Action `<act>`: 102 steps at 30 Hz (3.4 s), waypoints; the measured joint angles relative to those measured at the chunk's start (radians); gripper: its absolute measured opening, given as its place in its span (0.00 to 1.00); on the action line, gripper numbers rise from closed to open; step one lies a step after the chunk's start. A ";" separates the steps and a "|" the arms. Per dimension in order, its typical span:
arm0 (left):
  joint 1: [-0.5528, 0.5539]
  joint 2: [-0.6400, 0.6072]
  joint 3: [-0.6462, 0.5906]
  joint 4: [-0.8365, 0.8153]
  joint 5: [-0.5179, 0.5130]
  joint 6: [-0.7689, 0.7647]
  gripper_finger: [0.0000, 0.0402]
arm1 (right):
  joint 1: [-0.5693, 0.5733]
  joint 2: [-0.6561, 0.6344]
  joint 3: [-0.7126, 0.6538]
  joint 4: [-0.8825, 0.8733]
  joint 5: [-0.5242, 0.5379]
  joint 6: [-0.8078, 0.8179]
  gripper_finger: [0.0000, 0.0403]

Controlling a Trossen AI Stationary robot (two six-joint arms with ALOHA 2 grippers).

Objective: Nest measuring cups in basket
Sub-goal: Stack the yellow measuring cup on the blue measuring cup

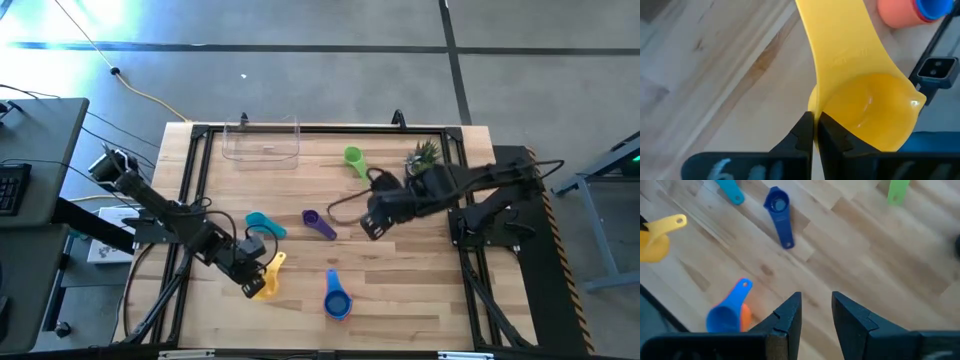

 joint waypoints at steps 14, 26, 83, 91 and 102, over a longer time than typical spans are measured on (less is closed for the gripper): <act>0.078 0.001 0.092 -0.047 0.025 0.323 0.01 | 0.240 0.207 0.000 0.048 0.030 0.457 0.25; 0.125 0.001 0.095 -0.046 0.106 0.477 0.01 | 0.347 0.390 0.000 0.238 0.036 0.706 0.25; 0.125 0.001 0.095 -0.071 0.126 0.495 0.01 | 0.252 0.633 -0.001 0.653 0.008 0.679 0.25; 0.135 0.001 0.094 -0.073 0.098 0.455 0.01 | 0.207 0.633 -0.001 0.732 0.012 0.581 0.25; 0.147 0.001 0.094 -0.061 0.079 0.318 0.01 | 0.203 0.621 -0.001 0.717 0.013 0.616 0.24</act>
